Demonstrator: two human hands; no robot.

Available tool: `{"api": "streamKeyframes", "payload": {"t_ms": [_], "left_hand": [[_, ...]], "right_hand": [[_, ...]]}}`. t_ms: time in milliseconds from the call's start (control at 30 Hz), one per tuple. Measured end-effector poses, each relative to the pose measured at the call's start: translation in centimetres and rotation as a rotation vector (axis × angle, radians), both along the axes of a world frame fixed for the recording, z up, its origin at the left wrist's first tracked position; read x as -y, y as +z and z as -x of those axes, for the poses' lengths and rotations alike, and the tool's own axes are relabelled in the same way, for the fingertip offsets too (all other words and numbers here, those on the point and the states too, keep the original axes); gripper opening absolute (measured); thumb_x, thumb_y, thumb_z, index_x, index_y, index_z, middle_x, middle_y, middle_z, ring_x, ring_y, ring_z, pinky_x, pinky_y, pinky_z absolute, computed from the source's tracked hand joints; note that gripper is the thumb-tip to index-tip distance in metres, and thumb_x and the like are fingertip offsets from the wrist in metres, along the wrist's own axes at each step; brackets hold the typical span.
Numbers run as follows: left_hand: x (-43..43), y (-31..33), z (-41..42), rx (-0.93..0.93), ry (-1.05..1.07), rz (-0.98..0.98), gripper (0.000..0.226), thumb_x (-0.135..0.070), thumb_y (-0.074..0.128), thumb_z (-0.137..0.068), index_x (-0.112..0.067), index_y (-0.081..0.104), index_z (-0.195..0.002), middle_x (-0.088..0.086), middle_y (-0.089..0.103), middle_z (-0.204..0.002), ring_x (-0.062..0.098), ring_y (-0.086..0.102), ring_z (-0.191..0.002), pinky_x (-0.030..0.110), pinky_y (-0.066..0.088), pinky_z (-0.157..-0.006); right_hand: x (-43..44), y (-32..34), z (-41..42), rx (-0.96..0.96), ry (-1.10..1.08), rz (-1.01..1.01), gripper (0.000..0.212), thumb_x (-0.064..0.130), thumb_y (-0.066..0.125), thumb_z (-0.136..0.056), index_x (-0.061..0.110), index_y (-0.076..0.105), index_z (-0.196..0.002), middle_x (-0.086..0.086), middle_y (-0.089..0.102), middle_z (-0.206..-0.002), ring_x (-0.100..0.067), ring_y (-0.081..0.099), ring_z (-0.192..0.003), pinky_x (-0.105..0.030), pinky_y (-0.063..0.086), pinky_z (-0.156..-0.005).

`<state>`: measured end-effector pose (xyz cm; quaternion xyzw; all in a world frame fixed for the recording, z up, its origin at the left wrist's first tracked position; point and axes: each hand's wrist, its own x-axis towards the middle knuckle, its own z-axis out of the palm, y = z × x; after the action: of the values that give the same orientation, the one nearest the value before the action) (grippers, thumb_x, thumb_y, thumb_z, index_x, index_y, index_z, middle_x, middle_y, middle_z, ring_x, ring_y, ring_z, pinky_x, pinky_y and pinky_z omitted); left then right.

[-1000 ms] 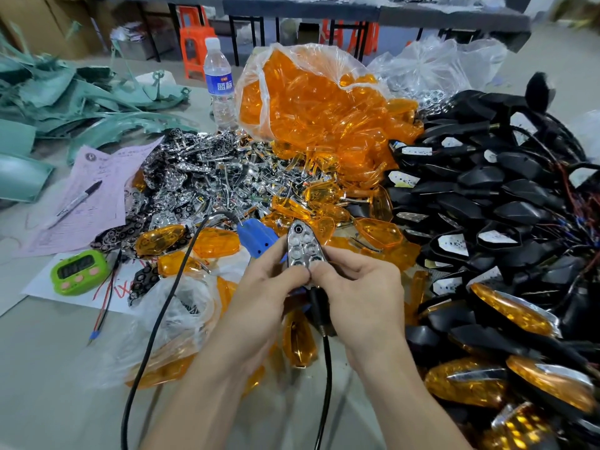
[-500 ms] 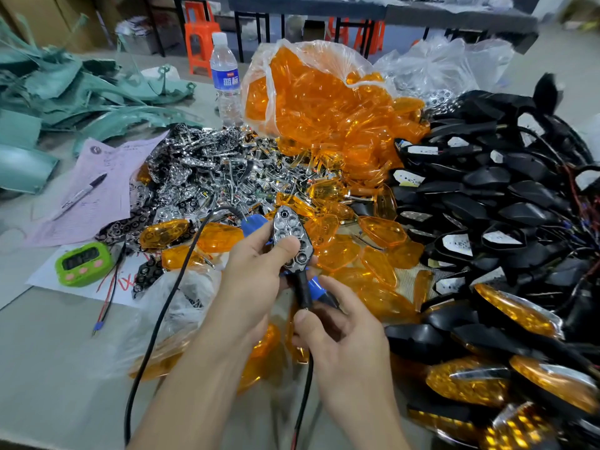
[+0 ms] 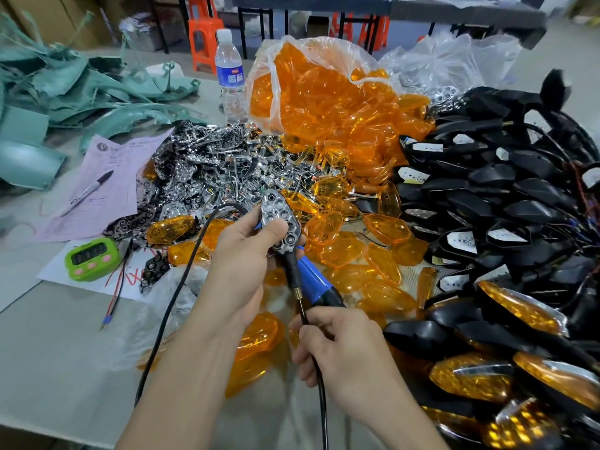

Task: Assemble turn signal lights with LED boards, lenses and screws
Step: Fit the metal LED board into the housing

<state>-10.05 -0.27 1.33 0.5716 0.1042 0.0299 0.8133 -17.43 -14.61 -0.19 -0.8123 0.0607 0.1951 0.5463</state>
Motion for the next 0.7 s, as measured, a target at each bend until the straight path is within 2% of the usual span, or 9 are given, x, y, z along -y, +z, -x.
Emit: {"api": "streamKeyframes", "payload": {"t_ms": [133,200,233,267,333,400,467,600,700], "left_hand": [[-0.5,0.1,-0.3,-0.011,0.028,0.03,0.011,-0.005,0.058,-0.103,-0.003,0.068,-0.107,0.01,0.074,-0.092,0.023,0.075,-0.077,0.028,0.06,-0.062],[-0.4,0.1,-0.3,-0.007,0.017,0.047,0.01,-0.005,0.058,-0.103,-0.004,0.068,-0.105,0.008,0.074,-0.089,0.024,0.075,-0.077,0.028,0.06,-0.062],[-0.2,0.1,-0.3,-0.004,0.008,0.055,0.01,-0.005,0.058,-0.103,-0.004,0.068,-0.104,0.007,0.075,-0.086,0.024,0.075,-0.078,0.028,0.06,-0.062],[-0.1,0.1,-0.3,-0.001,-0.004,0.061,0.01,-0.005,0.058,-0.103,-0.004,0.067,-0.103,0.006,0.075,-0.084,0.024,0.074,-0.078,0.028,0.06,-0.062],[0.1,0.2,-0.4,0.012,-0.027,0.064,0.009,-0.005,0.057,-0.103,-0.004,0.066,-0.101,0.005,0.075,-0.082,0.024,0.074,-0.078,0.028,0.06,-0.062],[0.2,0.3,-0.3,0.014,-0.036,0.056,0.009,-0.005,0.058,-0.103,-0.004,0.066,-0.101,0.006,0.075,-0.082,0.025,0.074,-0.078,0.029,0.061,-0.063],[0.2,0.4,-0.3,0.017,-0.02,0.061,0.008,-0.005,0.058,-0.102,-0.004,0.066,-0.102,0.008,0.075,-0.084,0.025,0.074,-0.078,0.029,0.061,-0.064],[-0.3,0.4,-0.6,-0.003,0.041,0.078,0.009,-0.004,0.058,-0.102,-0.001,0.065,-0.106,0.013,0.071,-0.089,0.025,0.075,-0.075,0.029,0.061,-0.062],[-0.1,0.4,-0.4,0.0,-0.005,0.07,0.009,-0.005,0.058,-0.102,-0.004,0.066,-0.102,0.007,0.073,-0.084,0.024,0.074,-0.076,0.029,0.061,-0.062]], "right_hand": [[1.2,0.6,0.0,-0.042,0.19,0.163,0.021,0.018,0.059,-0.099,0.023,0.074,-0.084,0.004,0.075,-0.077,-0.012,0.071,-0.065,-0.029,0.063,-0.068],[1.4,0.9,-0.3,0.034,0.22,0.261,0.016,0.027,0.065,-0.096,0.027,0.072,-0.081,0.01,0.069,-0.069,-0.002,0.06,-0.057,-0.018,0.052,-0.057],[1.3,1.0,-0.6,0.111,0.178,0.267,0.015,0.032,0.067,-0.094,0.029,0.072,-0.08,0.011,0.065,-0.065,-0.002,0.056,-0.054,-0.015,0.046,-0.052],[1.0,1.1,-0.8,0.174,0.105,0.216,0.016,0.035,0.067,-0.093,0.03,0.072,-0.079,0.011,0.066,-0.064,-0.002,0.057,-0.054,-0.016,0.045,-0.052],[0.1,1.1,-1.3,0.185,-0.033,0.027,0.018,0.033,0.068,-0.094,0.025,0.075,-0.079,0.007,0.073,-0.07,-0.008,0.068,-0.063,-0.029,0.059,-0.065],[-0.7,0.8,-1.3,0.12,-0.074,-0.082,0.016,0.02,0.069,-0.095,0.02,0.076,-0.081,0.0,0.076,-0.072,-0.014,0.072,-0.067,-0.043,0.064,-0.076],[-0.6,0.3,-0.9,0.08,-0.037,-0.072,0.015,0.015,0.068,-0.097,0.02,0.076,-0.086,-0.001,0.076,-0.073,-0.014,0.073,-0.066,-0.042,0.065,-0.075],[0.8,0.2,-0.3,-0.056,0.114,0.029,0.016,0.014,0.065,-0.099,0.024,0.075,-0.093,-0.001,0.077,-0.077,-0.009,0.071,-0.064,-0.029,0.064,-0.069],[1.2,0.5,-0.5,0.026,0.158,0.118,0.011,0.023,0.069,-0.096,0.031,0.076,-0.094,0.005,0.077,-0.084,-0.008,0.072,-0.074,-0.029,0.063,-0.076]]}}
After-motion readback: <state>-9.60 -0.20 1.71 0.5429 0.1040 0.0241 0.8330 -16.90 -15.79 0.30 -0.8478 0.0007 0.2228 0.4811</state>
